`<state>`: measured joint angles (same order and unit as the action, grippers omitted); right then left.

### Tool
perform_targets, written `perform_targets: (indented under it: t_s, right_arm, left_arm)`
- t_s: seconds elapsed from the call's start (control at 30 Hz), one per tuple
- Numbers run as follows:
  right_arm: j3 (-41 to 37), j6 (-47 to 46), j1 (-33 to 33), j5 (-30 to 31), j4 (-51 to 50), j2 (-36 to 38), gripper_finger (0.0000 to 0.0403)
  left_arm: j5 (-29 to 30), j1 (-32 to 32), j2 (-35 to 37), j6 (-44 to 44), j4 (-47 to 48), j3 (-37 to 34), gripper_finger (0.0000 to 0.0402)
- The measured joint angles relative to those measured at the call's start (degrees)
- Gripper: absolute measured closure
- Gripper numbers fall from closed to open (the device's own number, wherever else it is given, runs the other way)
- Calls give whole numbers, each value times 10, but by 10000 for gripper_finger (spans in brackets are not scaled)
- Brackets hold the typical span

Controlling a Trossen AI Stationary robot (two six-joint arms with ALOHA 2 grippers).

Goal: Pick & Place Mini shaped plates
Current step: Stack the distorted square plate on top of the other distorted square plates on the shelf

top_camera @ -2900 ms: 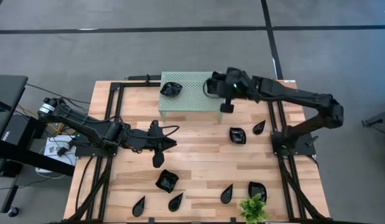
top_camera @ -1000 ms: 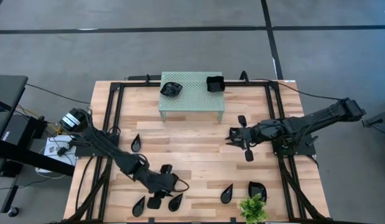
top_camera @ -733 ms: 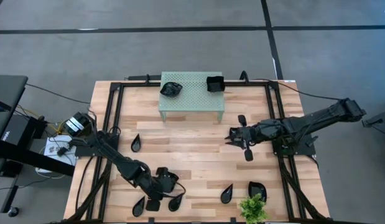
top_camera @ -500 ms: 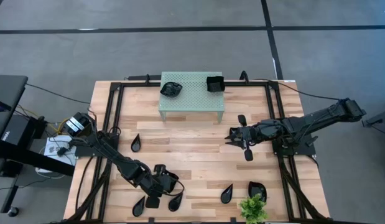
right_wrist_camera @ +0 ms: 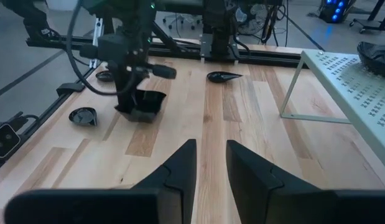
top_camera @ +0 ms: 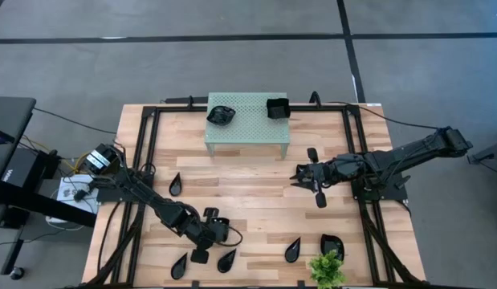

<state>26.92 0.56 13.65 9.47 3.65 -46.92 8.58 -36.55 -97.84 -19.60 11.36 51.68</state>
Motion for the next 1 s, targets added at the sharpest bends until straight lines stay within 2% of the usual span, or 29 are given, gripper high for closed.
perform_targets:
  t_s: [0.13, 0.3, 0.43, 0.53, 0.8, 1.0]
  right_arm:
    - [0, 0, 0, 0, 5, 0, 321]
    - [1, 36, 2, -2, 51, -33, 321]
    - [1, 85, 10, -7, 133, -101, 318]
    - [17, 104, 12, -47, 166, -159, 305]
    - [120, 104, 12, -153, 129, -317, 236]
    - [187, 105, 8, -156, 111, -400, 214]
  left_arm:
    - [-16, 17, 1, 35, -2, 2, 394]
    - [-16, 42, 20, 118, -6, 45, 396]
    - [-38, 71, 36, 159, -2, 58, 397]
    - [-58, 95, 45, 187, -1, 58, 397]
    - [-58, 139, 65, 277, -30, 58, 396]
    - [-59, 146, 68, 284, -28, 58, 396]
